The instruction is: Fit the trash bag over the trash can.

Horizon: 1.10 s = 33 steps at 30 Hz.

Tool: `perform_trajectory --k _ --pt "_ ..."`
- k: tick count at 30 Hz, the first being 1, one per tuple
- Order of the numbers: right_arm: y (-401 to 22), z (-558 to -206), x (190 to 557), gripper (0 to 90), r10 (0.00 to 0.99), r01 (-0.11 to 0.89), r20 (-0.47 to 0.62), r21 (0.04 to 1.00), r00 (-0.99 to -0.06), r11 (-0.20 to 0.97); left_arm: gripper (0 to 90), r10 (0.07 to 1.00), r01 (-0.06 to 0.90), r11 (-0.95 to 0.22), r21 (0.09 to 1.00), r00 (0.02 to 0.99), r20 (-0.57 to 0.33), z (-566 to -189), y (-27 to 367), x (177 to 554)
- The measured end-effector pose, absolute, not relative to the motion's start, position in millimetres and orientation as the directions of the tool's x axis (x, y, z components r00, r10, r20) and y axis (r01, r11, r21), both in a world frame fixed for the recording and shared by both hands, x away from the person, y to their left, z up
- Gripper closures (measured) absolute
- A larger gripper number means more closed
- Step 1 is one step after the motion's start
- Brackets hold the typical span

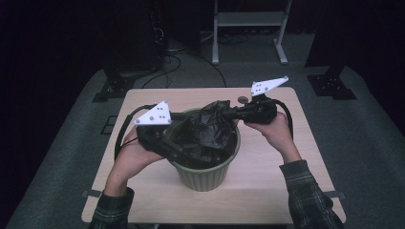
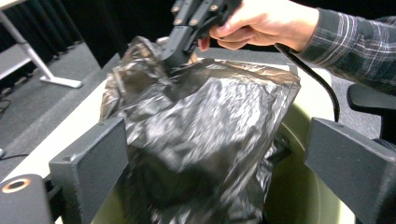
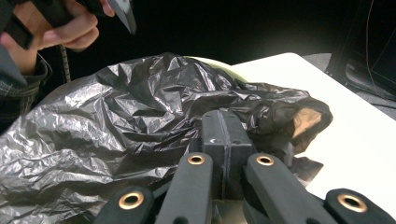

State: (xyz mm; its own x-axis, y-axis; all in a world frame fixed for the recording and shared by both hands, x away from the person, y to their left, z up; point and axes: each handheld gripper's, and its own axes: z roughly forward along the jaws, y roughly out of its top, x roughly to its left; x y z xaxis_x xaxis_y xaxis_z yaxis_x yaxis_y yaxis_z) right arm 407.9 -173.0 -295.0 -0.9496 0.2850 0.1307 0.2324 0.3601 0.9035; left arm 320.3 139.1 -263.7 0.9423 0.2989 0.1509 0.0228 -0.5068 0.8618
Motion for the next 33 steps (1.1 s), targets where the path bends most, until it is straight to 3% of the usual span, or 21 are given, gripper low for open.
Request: perform_trajectory --k 4,7,11,15,17,19,27,33 --pt "-169 -294 408 90.0 0.279 0.231 0.131 0.903 -0.951 0.363 6.7 0.272 0.014 -0.522 0.853 0.950 0.151 -267 125 324" --pt "-166 -292 408 90.0 0.275 0.225 0.128 0.905 -0.953 0.361 18.6 0.260 0.012 -0.533 0.846 0.954 0.150 -269 118 329" --pt "-167 -291 407 90.0 0.270 0.224 0.130 0.909 -0.954 0.351 60.3 0.258 0.044 -0.539 0.841 0.959 0.116 -273 116 341" --pt "-173 -289 406 83.6 0.275 0.224 0.133 0.917 -0.952 0.331 84.6 0.291 0.081 -0.517 0.852 0.953 0.086 -279 125 349" --pt "-178 -288 405 74.1 0.280 0.227 0.140 0.923 -0.950 0.312 88.5 0.317 0.098 -0.489 0.867 0.946 0.072 -282 132 351" --pt "-184 -286 403 71.0 0.290 0.222 0.134 0.929 -0.948 0.295 88.4 0.351 0.121 -0.467 0.876 0.935 0.057 -284 142 354" --pt "-196 -283 389 64.7 0.258 0.197 0.125 0.940 -0.958 0.277 88.4 0.408 0.163 -0.409 0.898 0.913 0.021 -290 164 357" --pt "-175 -284 379 59.2 0.195 0.159 0.104 0.943 -0.975 0.292 88.4 0.441 0.194 -0.376 0.906 0.898 -0.010 -293 166 363"
